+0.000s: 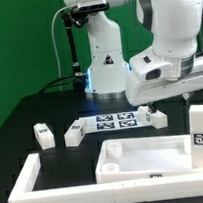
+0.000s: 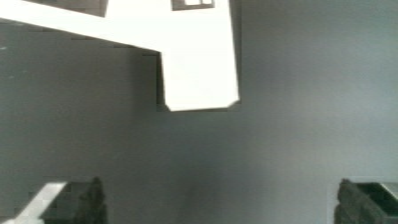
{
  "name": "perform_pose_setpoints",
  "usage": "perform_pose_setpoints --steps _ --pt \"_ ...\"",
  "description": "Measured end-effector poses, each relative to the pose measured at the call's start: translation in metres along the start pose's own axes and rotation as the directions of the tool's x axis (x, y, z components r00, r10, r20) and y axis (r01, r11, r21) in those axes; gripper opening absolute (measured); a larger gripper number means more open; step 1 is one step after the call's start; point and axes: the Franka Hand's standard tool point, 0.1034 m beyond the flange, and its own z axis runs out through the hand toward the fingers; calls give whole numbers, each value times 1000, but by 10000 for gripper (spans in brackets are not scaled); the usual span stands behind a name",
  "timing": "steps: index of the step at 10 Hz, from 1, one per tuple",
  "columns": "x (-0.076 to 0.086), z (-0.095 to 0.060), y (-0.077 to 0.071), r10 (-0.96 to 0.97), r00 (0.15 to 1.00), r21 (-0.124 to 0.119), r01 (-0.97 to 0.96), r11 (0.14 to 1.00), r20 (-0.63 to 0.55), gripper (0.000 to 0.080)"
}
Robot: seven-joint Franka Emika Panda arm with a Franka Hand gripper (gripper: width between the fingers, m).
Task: Assemble desk
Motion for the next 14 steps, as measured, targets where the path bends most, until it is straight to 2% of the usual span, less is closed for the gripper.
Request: perform_pose_setpoints --steps 2,3,4,6,9,12,14 --pt "2 6 3 -11 995 9 10 1000 103 649" --pt "1 19 9 -23 988 14 21 1000 150 649" --pt "-5 29 13 -28 971 7 27 1000 236 649" --pt "-9 34 13 -20 934 17 15 1000 357 649" --pt "-5 38 14 -18 928 16 13 1000 372 649" --pt "-24 63 10 -12 916 11 8 1000 401 649" --pt "-27 67 12 -8 915 12 3 1000 404 649"
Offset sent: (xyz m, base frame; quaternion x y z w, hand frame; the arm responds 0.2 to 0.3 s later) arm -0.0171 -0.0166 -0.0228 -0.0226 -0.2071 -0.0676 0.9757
